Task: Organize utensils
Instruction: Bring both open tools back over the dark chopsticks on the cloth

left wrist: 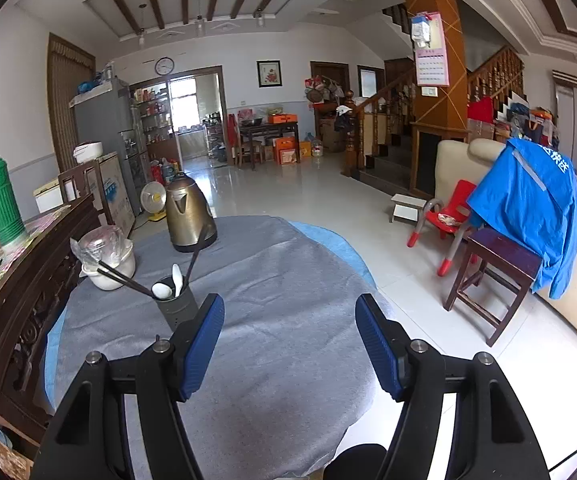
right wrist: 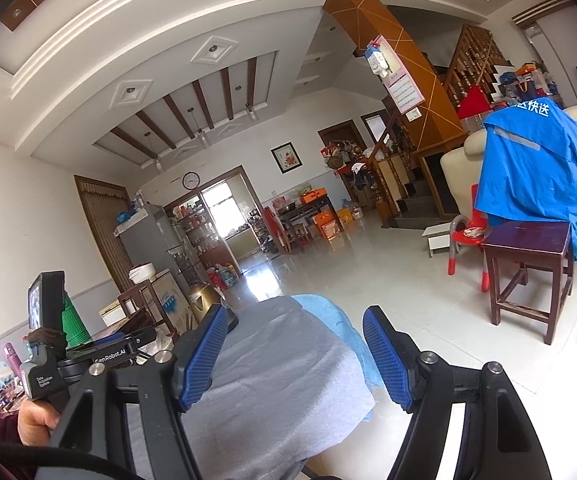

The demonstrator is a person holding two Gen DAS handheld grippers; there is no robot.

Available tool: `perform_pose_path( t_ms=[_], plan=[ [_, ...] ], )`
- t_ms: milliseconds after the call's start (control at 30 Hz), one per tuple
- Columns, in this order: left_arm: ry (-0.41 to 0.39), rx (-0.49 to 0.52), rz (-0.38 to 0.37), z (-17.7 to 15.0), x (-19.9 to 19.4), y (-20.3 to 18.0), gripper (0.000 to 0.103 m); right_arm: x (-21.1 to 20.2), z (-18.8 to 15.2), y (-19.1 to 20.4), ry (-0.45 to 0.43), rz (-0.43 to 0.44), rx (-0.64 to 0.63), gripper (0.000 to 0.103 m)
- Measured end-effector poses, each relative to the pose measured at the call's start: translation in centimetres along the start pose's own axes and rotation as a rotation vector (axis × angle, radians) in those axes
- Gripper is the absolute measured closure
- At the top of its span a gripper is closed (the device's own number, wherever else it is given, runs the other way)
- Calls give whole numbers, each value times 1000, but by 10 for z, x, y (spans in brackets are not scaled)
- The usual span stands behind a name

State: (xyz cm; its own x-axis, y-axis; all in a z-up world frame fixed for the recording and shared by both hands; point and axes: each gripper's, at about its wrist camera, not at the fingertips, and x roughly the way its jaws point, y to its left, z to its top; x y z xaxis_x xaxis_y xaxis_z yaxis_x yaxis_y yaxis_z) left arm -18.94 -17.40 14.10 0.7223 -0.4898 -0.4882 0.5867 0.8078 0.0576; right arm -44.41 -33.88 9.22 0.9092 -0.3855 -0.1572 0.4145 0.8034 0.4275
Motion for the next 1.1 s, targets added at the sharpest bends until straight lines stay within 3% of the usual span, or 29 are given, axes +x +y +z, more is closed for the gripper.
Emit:
perform_pose_path(
  t_ms=[433, 1100],
  plan=[
    [9, -49, 50, -5, 3, 28, 34, 15, -6, 25, 20, 44, -36, 29],
    [64, -74, -17, -20, 36, 50, 34, 34, -16, 50, 68, 14, -65, 29]
  ],
)
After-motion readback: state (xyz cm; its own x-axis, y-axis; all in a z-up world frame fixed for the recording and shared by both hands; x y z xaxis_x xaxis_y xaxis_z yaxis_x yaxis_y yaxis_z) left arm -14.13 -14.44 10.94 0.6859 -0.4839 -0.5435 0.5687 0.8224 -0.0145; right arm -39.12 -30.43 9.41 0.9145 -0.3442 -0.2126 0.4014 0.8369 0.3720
